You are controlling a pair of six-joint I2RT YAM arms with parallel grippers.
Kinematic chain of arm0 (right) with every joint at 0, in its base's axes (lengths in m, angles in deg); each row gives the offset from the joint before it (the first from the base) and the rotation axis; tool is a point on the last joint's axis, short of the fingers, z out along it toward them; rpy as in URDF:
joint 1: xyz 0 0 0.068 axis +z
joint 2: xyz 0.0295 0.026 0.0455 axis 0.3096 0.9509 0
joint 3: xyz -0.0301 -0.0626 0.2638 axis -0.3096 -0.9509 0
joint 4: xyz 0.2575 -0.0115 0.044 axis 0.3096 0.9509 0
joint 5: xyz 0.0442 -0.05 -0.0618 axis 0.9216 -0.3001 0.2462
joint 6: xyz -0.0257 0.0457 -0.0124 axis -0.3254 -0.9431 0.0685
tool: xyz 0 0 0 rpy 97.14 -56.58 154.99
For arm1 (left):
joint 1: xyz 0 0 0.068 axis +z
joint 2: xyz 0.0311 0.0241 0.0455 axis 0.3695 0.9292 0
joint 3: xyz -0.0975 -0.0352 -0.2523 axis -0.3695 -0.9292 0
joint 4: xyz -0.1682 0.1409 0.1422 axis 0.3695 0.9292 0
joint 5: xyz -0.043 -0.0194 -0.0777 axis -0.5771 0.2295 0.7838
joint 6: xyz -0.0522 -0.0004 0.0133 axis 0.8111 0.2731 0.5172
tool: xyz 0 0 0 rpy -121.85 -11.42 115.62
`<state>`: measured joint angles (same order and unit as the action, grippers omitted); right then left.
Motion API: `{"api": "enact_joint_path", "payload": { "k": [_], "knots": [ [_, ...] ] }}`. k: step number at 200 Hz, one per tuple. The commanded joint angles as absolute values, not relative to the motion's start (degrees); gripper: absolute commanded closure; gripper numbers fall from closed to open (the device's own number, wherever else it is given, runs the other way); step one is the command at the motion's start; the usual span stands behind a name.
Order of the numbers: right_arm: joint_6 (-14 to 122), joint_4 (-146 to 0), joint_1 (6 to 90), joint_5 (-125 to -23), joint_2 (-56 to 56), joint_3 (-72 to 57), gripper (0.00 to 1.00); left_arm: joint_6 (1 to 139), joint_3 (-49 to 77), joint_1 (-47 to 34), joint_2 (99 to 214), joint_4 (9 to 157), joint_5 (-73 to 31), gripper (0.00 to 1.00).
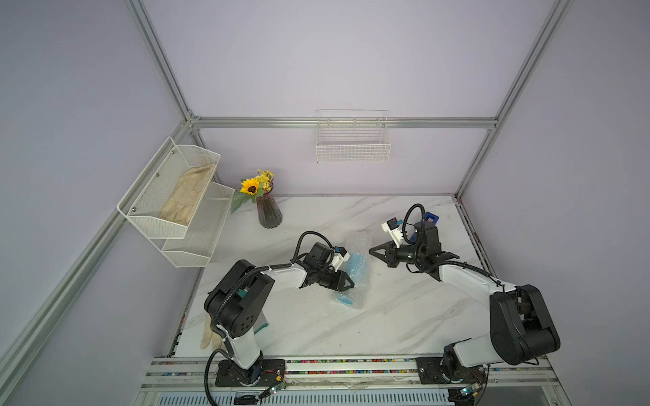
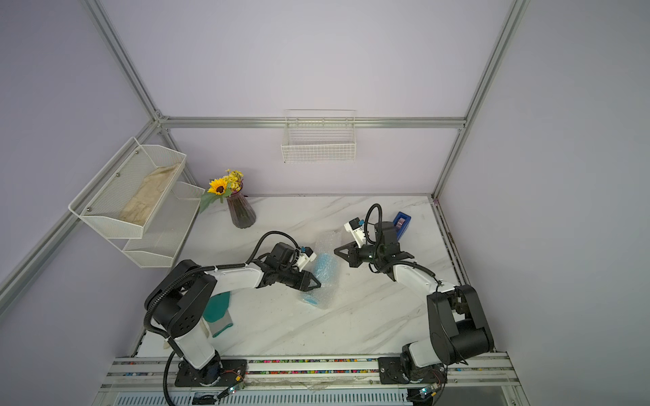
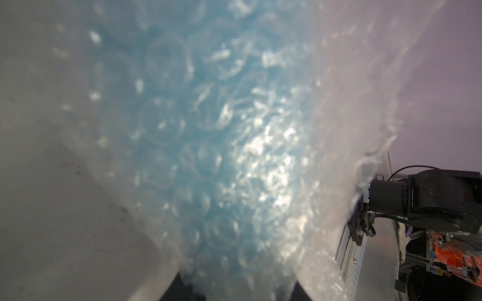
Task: Wrap wine glasses in bubble wrap
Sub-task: Stick the tape on the bubble wrap.
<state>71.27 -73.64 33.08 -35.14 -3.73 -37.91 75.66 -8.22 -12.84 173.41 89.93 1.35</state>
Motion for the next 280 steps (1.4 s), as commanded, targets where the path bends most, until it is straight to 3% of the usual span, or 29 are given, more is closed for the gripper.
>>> {"api": "enact_joint_path", "payload": {
  "k": [1,47,90,200,280],
  "knots": [
    [82.7,-71.3,35.4,-31.8,-3.7,-38.4,1.00,73.5,-4.5,-13.0,173.8,91.7,1.6,0.66],
    [89.8,-68.8,38.6,-28.4,-0.1,-36.3,1.00,73.0,-3.8,-13.0,173.9,92.6,2.0,0.66],
    [92.5,-64.9,38.8,-32.1,1.7,-34.2,1.00,72.9,-4.0,-13.0,173.7,92.8,1.9,0.66],
    [91.8,-69.9,42.3,-35.3,10.0,-28.5,1.00,73.0,-3.8,-13.0,173.4,92.9,2.5,0.66],
    [96.7,-58.1,42.6,-37.0,9.5,-24.9,1.00,73.2,-3.1,-13.0,173.8,92.9,2.8,0.66]
  ]
}}
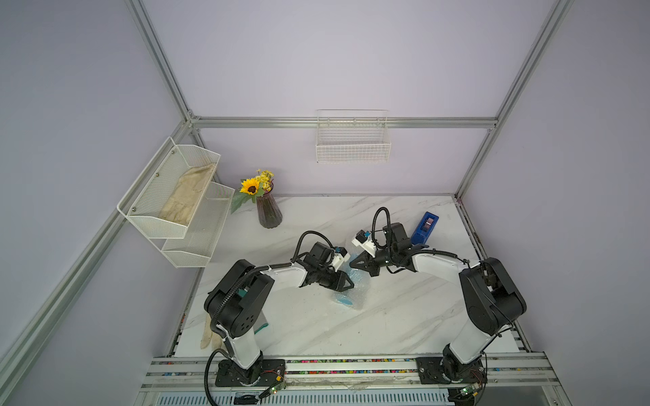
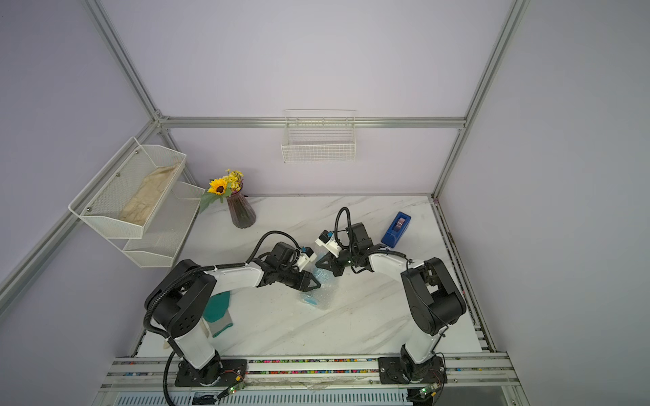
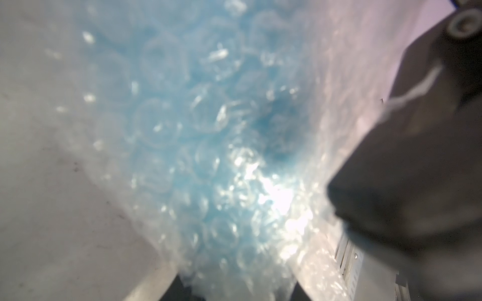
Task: Wrap wine glasses in bubble wrap
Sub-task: Stick the tape on the bubble wrap.
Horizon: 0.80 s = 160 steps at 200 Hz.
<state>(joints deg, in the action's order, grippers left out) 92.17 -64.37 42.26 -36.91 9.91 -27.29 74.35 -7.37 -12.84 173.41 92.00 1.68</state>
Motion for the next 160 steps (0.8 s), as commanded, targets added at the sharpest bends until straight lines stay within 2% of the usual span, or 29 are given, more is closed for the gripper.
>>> {"api": "enact_joint_path", "payload": {
  "k": [1,92,129,160],
  "knots": [
    [96.7,-57.9,42.6,-36.9,9.4,-24.9,1.00,73.2,-3.1,-13.0,173.9,92.9,2.9,0.66],
    [95.9,-55.9,42.2,-34.7,0.1,-28.1,1.00,73.2,-3.3,-13.0,174.1,92.9,3.0,0.66],
    [96.0,-55.7,42.0,-35.1,-0.4,-29.5,1.00,73.3,-3.2,-13.0,174.0,92.9,3.0,0.66],
    [96.5,-55.6,42.0,-36.5,3.8,-28.9,1.00,73.2,-3.2,-13.0,173.9,92.9,3.2,0.66]
  ]
}}
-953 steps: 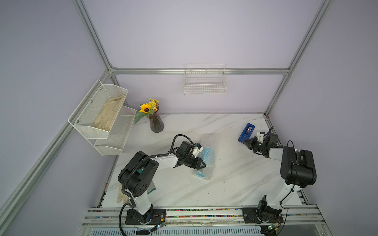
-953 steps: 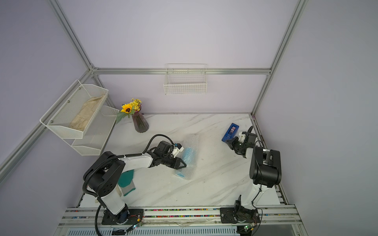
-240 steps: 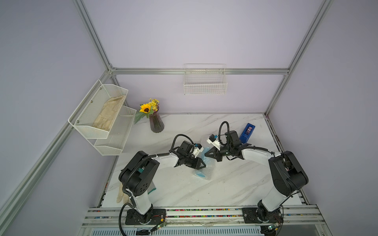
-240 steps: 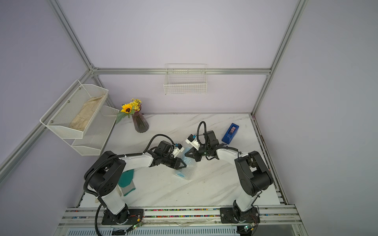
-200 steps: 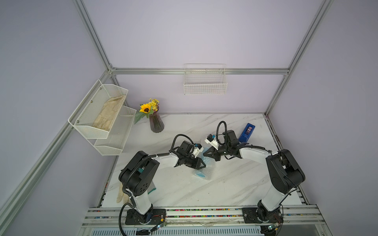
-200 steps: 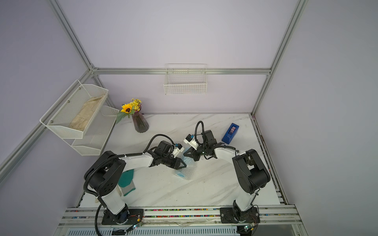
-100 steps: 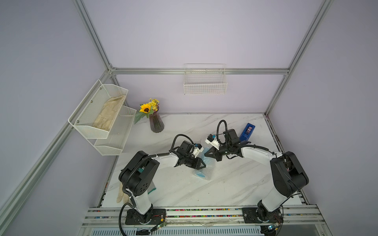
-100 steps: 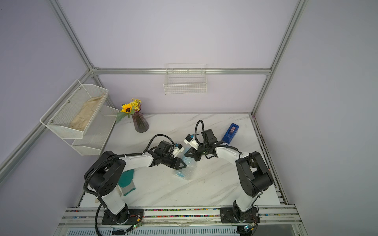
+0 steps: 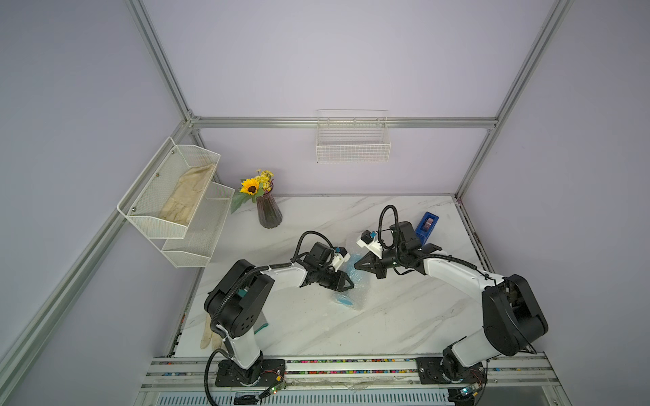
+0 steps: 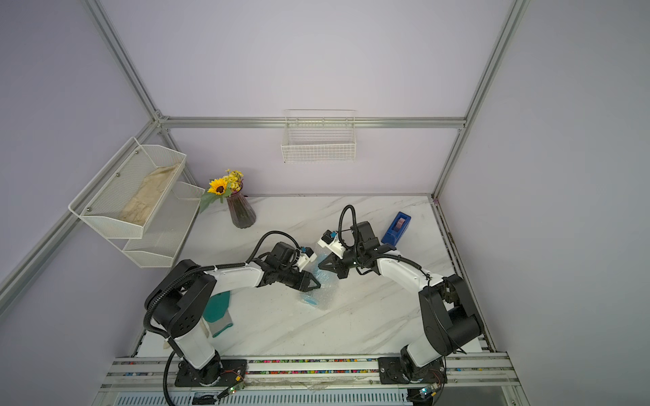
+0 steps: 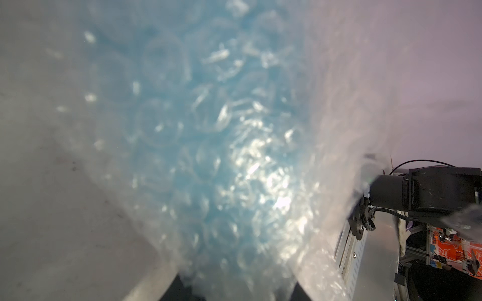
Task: Wrap wine glasses in bubble wrap
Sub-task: Stick the tape on the bubble wrap.
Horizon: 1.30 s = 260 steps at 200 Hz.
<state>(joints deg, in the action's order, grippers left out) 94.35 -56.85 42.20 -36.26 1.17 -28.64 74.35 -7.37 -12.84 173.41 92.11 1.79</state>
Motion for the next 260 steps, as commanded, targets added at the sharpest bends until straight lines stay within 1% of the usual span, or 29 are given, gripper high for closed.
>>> {"api": "enact_joint_path", "payload": {
  "k": [1,15,62,102,150,216,250,260],
  "knots": [
    [96.5,-55.6,42.0,-36.4,3.9,-28.8,1.00,73.3,-3.2,-13.0,174.0,92.9,3.2,0.66],
    [98.2,-54.4,42.0,-35.2,5.4,-27.9,1.00,73.2,-3.4,-13.0,173.7,92.9,3.0,0.66],
    [98.4,-55.3,42.0,-38.1,7.4,-27.0,1.00,73.4,-3.0,-13.0,173.6,92.9,3.2,0.66],
    [97.4,-60.0,42.0,-37.3,8.0,-28.1,1.00,73.5,-3.1,-13.0,173.5,93.0,3.4,0.66],
    [96.6,-62.6,42.0,-39.2,10.5,-27.5,1.00,73.4,-3.5,-13.0,173.2,93.1,3.4,0.66],
    [95.9,-61.5,42.1,-42.2,12.4,-25.8,1.00,73.5,-3.2,-13.0,173.6,92.9,3.8,0.66],
    [95.3,-61.8,42.2,-43.0,11.6,-26.8,1.00,73.6,-3.1,-13.0,173.9,92.6,4.0,0.66],
    [94.7,-62.7,42.2,-43.6,10.9,-27.5,0.97,73.6,-3.1,-13.0,173.9,92.6,4.0,0.66]
  ]
}}
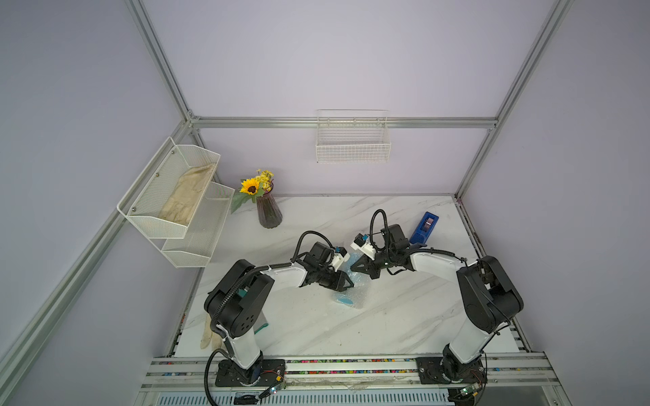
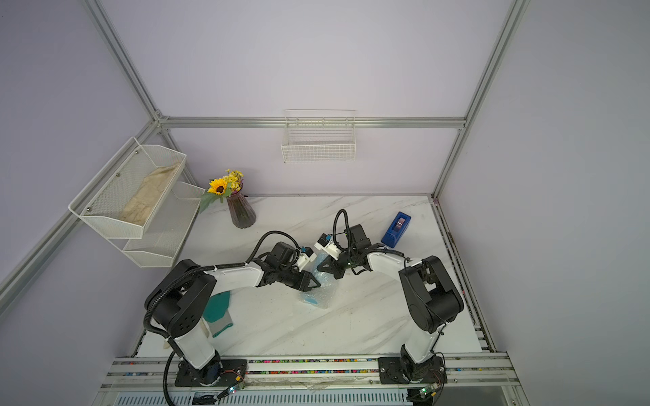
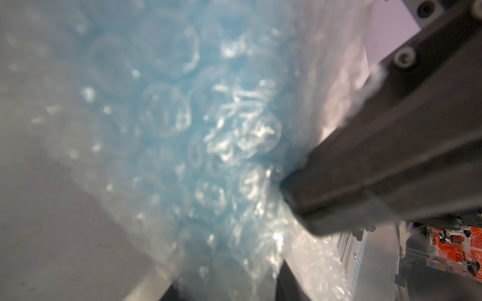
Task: Wrap wine glasses in bubble wrap
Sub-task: Stick the tape on the bubble wrap.
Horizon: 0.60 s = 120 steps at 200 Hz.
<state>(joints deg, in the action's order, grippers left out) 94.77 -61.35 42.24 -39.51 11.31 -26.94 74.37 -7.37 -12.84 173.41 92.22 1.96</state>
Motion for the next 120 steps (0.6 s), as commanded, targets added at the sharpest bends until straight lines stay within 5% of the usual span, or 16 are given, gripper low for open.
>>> {"api": "enact_joint_path", "payload": {
  "k": [1,49,120],
  "knots": [
    [94.7,-62.8,42.2,-43.6,10.8,-27.5,0.97,73.6,-3.1,-13.0,174.0,92.6,4.0,0.67],
    [93.1,-67.4,42.2,-43.2,6.7,-29.1,0.75,73.8,-3.3,-13.0,173.9,92.6,3.9,0.67],
    [94.9,-71.5,42.1,-42.4,5.1,-31.0,0.65,73.8,-3.2,-13.0,173.5,93.1,4.0,0.67]
  ]
}}
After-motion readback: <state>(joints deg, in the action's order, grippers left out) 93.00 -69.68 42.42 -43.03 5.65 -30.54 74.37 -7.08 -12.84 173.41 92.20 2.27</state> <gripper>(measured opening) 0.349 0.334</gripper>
